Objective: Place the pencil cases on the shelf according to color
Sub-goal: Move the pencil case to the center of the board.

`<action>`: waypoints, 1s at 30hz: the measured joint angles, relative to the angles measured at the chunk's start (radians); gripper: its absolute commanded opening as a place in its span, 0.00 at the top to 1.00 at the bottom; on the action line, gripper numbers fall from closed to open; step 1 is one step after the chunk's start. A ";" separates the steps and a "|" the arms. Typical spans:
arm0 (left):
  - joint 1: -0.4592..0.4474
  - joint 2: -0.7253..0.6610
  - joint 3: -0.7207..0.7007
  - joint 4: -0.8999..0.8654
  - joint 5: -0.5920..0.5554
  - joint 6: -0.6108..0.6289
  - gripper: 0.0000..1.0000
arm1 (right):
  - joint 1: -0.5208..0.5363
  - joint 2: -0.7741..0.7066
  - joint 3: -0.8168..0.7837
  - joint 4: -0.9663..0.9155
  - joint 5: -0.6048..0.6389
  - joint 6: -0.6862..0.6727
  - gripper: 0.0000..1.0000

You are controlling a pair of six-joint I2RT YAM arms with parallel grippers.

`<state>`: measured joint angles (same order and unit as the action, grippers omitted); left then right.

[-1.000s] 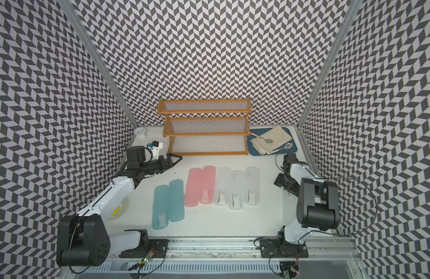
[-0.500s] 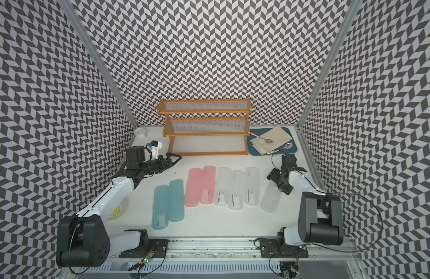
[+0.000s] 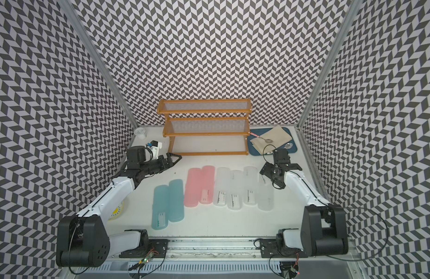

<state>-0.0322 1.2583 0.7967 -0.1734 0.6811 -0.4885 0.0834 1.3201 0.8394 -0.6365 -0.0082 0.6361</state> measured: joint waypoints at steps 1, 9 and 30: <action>-0.006 0.000 0.000 0.000 -0.003 0.000 0.00 | 0.024 -0.010 -0.020 0.008 0.000 0.005 0.08; -0.082 -0.013 0.000 -0.003 -0.056 0.019 0.00 | 0.130 0.000 -0.136 0.047 0.016 0.048 0.08; -0.131 -0.022 0.000 -0.026 -0.132 0.050 0.00 | 0.103 0.152 -0.058 0.041 0.174 -0.030 0.08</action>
<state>-0.1631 1.2362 0.7967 -0.1993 0.5491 -0.4385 0.1864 1.4723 0.7818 -0.5957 0.1654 0.6060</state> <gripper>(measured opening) 0.993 0.935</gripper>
